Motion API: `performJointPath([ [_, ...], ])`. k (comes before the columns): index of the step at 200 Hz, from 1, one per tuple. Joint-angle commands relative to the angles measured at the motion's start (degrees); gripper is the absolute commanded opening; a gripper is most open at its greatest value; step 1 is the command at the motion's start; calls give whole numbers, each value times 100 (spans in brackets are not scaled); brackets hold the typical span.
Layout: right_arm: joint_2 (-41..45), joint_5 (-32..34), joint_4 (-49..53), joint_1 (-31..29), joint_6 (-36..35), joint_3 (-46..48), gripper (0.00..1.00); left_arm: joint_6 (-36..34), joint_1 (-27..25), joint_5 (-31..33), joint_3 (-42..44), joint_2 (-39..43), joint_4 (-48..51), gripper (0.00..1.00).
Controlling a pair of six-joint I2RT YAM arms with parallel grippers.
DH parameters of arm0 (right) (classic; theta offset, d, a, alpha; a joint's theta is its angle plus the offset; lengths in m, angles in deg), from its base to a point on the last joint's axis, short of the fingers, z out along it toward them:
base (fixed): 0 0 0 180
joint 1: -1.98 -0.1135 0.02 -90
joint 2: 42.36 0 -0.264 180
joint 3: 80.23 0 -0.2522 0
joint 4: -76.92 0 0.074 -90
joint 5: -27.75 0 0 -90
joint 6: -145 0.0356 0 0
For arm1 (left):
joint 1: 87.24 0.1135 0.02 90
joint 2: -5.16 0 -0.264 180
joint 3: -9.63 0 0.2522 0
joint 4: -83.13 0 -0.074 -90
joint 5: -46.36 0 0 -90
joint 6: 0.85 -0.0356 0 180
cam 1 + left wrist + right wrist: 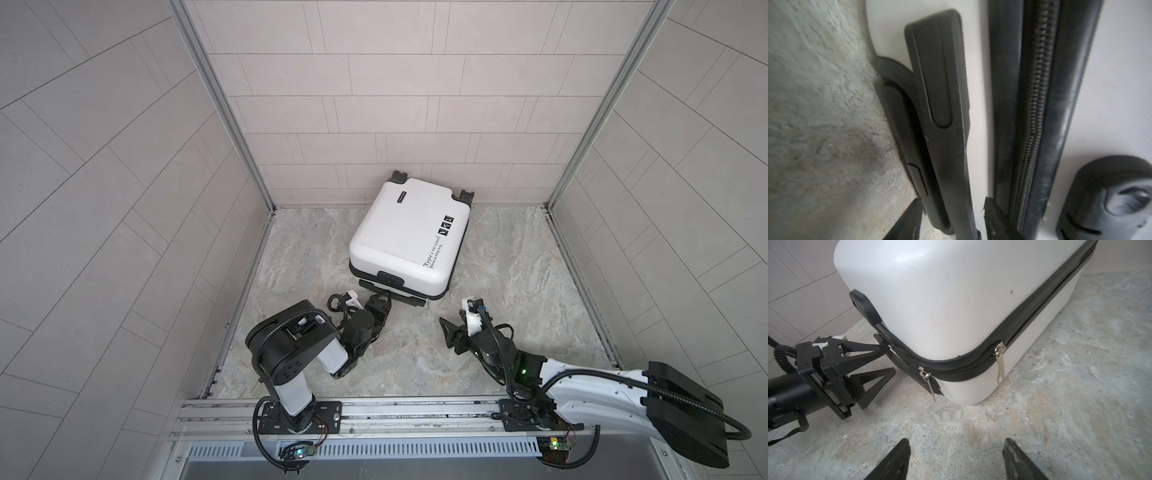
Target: Pack the luggage
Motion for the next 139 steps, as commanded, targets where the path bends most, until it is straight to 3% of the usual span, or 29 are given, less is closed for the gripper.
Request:
performJointPath([
  [1,-381,81,-797,-112,-117,-115,73,163,39,103,-130,-196,-148,52],
  [57,-1498,333,-1784,-324,-375,-379,75,364,75,-52,-258,-467,-158,42],
  [139,-2517,887,-2188,-162,-268,-686,72,441,82,-336,-257,-600,-160,25],
])
